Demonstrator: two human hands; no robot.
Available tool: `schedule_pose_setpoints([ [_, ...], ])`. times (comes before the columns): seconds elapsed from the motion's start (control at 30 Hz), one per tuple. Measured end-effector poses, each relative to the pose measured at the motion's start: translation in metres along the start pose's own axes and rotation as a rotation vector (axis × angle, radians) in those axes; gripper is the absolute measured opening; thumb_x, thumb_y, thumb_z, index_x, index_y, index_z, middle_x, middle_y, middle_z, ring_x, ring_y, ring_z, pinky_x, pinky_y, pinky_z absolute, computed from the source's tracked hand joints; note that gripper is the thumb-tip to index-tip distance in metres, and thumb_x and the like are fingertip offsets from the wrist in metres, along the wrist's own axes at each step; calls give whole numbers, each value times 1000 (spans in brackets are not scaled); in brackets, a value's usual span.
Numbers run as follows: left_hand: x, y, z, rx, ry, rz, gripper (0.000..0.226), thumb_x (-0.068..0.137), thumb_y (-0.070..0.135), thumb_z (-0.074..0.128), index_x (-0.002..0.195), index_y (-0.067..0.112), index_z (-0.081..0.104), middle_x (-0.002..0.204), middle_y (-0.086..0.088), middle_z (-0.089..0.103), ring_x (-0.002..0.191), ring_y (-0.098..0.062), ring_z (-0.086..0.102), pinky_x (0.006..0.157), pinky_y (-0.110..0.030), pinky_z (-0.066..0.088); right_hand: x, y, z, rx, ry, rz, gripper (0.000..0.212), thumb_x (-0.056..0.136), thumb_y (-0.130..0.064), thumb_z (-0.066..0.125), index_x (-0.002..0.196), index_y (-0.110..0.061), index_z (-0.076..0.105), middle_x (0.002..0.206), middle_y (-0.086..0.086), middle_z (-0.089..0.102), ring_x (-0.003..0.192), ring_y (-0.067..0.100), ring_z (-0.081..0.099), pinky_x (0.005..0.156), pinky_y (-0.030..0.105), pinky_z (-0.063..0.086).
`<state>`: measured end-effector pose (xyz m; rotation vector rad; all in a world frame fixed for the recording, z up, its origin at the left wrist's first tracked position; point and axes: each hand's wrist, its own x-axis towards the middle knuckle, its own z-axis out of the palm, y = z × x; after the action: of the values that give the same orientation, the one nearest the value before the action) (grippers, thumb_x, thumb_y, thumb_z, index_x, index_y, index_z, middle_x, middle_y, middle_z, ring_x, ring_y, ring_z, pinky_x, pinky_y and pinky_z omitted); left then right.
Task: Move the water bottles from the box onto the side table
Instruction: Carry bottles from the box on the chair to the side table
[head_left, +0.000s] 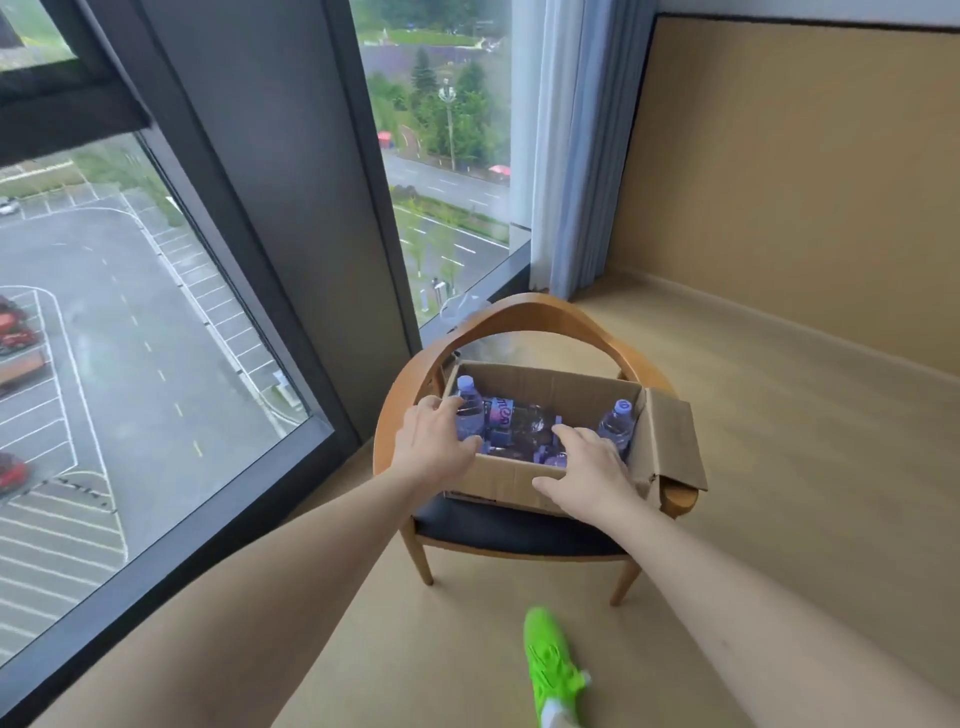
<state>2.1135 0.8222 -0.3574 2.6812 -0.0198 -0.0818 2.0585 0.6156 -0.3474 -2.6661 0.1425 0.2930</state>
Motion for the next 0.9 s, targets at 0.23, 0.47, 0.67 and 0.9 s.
schedule_pose_setpoints([
  [0.23,113,-32,47,73,-108,-149,49,83,49,70,125,29,54,118,3,56,100,-18,50,69,-26,42,149,6,36,35,-188,-6,80,83,-49,68,150,-24,33,150,4,41,134,31,37,107,44,39],
  [0.47,165,-62,81,-8,-185,-260,59,79,49,74,132,32,54,129,6,55,109,-11,46,74,-19,31,245,-6,83,96,-343,15,80,79,-52,73,145,-22,39,143,7,48,131,30,45,103,42,43],
  [0.67,180,-94,101,80,-431,-172,48,71,53,78,109,30,60,111,5,43,103,-16,41,78,-27,39,279,-25,125,274,-379,61,76,72,-42,80,136,-22,45,133,4,57,123,28,53,92,41,46],
  [0.9,195,-105,111,265,-503,-32,52,67,50,80,115,33,65,109,4,30,95,-18,32,78,-35,48,302,-35,156,378,-389,63,82,73,-31,77,145,-27,37,141,1,54,130,26,49,105,43,42],
])
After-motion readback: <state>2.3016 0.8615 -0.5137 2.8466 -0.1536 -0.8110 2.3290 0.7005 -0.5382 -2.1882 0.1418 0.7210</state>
